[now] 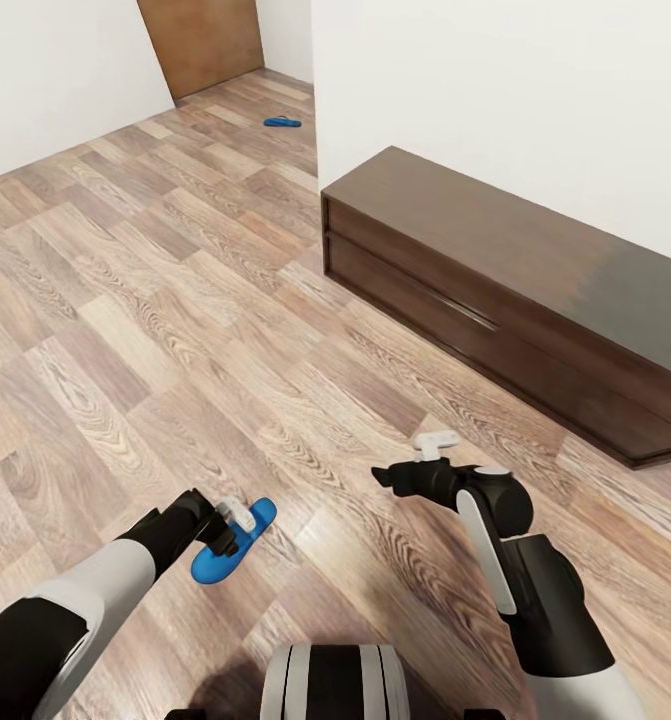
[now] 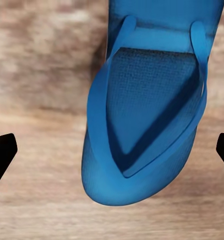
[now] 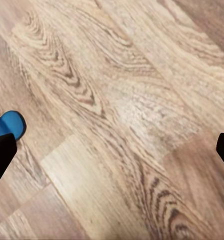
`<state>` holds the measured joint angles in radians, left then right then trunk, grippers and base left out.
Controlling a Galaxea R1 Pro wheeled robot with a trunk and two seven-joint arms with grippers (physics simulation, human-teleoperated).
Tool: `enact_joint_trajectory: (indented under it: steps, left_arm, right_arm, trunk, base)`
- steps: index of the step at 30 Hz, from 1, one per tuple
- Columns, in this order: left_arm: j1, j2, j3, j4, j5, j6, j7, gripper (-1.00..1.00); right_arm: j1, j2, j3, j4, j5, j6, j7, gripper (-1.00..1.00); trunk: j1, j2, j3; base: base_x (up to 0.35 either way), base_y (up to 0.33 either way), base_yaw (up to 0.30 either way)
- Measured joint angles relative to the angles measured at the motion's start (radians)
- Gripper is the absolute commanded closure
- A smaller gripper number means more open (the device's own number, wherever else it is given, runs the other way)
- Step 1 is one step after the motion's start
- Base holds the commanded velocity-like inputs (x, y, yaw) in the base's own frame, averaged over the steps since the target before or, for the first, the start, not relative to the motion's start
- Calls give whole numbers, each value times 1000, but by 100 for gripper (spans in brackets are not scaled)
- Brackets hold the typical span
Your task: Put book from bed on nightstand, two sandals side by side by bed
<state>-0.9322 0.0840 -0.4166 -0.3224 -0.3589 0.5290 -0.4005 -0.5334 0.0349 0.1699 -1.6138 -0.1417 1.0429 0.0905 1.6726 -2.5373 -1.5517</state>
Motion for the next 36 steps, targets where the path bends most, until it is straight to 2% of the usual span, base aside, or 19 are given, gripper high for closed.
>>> enact_joint_trajectory:
  steps: [7, 23, 36]
  left_arm:
    - [-2, -3, 0, -1, 0, 0, 0, -100]
    - [-2, -7, 0, -1, -2, -1, 2, -100]
    - [-2, -5, -1, -2, -2, -1, 3, -100]
  right_arm:
    - [1, -1, 11, 0, 1, 0, 0, -100]
    - [3, 0, 15, 0, 1, 0, 0, -100]
    - [3, -1, 15, 0, 1, 0, 0, -100]
  trunk:
    - [0, 0, 0]
    - [7, -4, -62]
    - [7, -4, -62]
  base:
    - [0, 0, 0]
    - [0, 0, 0]
    - [0, 0, 0]
